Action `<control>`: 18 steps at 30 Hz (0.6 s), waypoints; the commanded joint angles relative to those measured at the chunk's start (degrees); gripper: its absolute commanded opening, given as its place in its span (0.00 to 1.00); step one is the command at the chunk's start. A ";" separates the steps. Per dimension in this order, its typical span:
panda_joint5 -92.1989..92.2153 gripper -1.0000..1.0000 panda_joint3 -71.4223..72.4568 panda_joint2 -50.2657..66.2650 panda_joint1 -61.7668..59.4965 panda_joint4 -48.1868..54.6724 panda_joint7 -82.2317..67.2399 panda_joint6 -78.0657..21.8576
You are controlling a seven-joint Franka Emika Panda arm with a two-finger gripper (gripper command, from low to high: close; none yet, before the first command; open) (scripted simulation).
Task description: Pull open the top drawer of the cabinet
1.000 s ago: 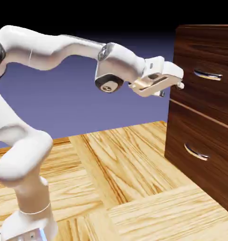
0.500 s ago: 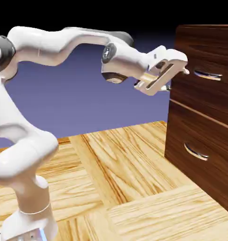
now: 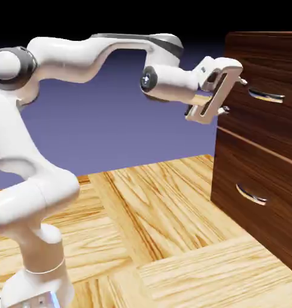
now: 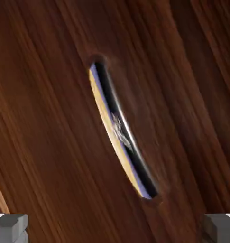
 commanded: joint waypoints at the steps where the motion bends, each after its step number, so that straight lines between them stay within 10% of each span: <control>1: 1.85 1.00 0.94 -0.04 -1.06 0.59 -2.50 -0.19; 18: 33.31 1.00 16.98 -0.64 -18.97 10.69 -44.86 -3.39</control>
